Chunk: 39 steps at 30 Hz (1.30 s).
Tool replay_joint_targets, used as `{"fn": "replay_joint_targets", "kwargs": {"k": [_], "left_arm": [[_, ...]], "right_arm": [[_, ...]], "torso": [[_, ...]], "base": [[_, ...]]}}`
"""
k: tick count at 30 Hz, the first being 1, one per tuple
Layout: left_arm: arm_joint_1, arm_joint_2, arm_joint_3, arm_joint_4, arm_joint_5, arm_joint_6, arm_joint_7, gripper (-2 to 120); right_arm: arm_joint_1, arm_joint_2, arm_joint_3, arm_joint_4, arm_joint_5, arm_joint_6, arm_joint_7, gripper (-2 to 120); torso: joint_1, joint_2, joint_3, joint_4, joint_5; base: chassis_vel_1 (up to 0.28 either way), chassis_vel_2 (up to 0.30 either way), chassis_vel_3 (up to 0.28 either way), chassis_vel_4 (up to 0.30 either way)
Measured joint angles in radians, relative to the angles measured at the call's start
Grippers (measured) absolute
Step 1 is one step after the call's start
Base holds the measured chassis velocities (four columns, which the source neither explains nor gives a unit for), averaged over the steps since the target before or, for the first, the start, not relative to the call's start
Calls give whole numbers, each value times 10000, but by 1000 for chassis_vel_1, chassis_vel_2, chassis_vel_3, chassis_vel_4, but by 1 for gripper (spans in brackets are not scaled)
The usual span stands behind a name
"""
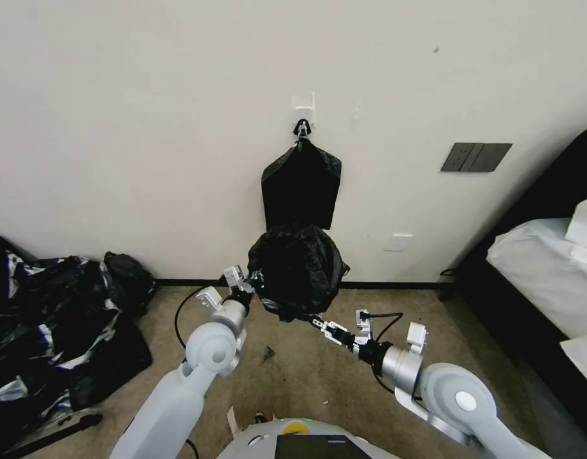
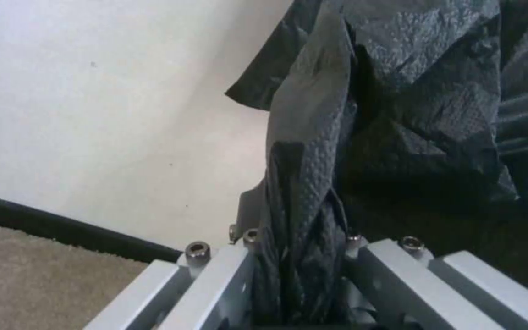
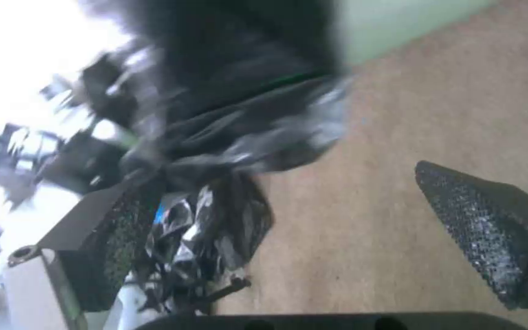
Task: Place a trash bag onto the trash bin.
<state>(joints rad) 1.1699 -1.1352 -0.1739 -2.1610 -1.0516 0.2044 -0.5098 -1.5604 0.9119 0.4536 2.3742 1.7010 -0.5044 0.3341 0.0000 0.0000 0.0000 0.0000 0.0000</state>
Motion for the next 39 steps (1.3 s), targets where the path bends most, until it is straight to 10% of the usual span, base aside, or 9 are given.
{"fn": "replay_joint_targets", "kwargs": {"k": [15, 39], "left_arm": [[3, -22, 118, -162, 9, -18, 212, 3], [101, -14, 55, -478, -465, 166, -340, 3]], "right_arm": [[428, 125, -145, -499, 375, 148, 662, 100], [-18, 95, -205, -1127, -3342, 464, 41, 100]], "torso": [[0, 0, 0, 0, 0], [0, 0, 0, 0, 0]], "base": [[0, 0, 0, 0], [0, 0, 0, 0]]}}
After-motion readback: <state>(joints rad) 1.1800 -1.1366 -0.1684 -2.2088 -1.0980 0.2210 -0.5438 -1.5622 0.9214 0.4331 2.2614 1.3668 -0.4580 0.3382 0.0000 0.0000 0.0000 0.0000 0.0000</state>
